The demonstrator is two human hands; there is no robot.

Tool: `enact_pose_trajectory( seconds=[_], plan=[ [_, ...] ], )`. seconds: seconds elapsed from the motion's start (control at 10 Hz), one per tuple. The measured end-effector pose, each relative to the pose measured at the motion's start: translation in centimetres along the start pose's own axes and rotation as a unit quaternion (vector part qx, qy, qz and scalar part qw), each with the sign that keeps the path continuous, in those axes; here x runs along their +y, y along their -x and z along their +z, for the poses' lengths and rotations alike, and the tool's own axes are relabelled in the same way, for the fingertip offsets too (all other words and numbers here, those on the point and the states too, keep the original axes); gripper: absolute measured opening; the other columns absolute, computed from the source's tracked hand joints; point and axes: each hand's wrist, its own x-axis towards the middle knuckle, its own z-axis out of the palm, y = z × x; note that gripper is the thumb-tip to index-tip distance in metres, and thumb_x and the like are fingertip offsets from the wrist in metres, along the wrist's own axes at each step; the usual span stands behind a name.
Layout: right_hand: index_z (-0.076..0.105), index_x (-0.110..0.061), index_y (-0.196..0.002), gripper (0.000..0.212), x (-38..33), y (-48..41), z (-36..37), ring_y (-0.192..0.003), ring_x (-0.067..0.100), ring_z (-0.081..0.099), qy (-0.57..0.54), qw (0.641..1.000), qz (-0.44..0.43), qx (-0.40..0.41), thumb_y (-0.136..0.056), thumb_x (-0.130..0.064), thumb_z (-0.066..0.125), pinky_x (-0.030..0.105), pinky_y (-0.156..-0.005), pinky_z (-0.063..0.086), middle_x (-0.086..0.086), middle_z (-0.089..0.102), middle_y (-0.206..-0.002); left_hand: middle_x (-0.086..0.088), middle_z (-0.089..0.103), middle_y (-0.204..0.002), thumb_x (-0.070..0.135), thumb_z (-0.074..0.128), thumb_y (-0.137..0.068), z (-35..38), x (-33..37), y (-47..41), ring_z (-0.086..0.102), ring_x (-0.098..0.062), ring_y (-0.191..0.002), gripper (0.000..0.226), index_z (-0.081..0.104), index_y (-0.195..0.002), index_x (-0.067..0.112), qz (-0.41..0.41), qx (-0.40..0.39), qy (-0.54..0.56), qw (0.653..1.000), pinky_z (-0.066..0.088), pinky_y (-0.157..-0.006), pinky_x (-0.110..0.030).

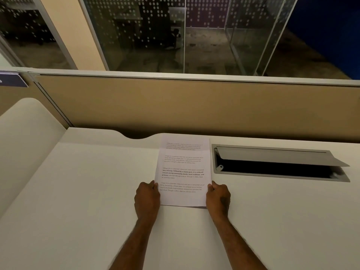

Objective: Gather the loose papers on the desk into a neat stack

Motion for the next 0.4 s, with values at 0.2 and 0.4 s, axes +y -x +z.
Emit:
enact_pose_trajectory(
  seconds=[0.2, 0.4],
  plan=[
    [0.054, -0.001, -0.141, 0.050, -0.3, 1.3, -1.3, -0.117, 0.032, 0.063, 0.063, 0.998, -0.017, -0.013, -0.103, -0.034, 0.052, 0.037, -0.091, 0.056, 0.019, 0.054, -0.137, -0.018, 0.068, -0.119, 0.035, 0.052, -0.105, -1.3, -0.4, 1.0, 0.065, -0.039, -0.112, 0.040, 0.065, -0.117, 0.000, -0.015, 0.004, 0.019, 1.000, 0.049, -0.090, -0.040],
    [0.044, -0.011, -0.149, 0.055, 1.5, 5.9, -4.0, -0.132, 0.027, 0.051, 0.076, 0.990, -0.113, -0.028, -0.101, -0.035, 0.054, 0.040, -0.102, 0.054, 0.012, 0.047, -0.148, -0.011, 0.052, -0.150, 0.035, 0.047, -0.107, -4.0, -3.1, 5.9, 0.051, -0.030, -0.136, 0.050, 0.046, -0.152, 0.012, 0.059, -0.012, -0.013, 0.998, 0.046, -0.106, -0.043]
  ],
)
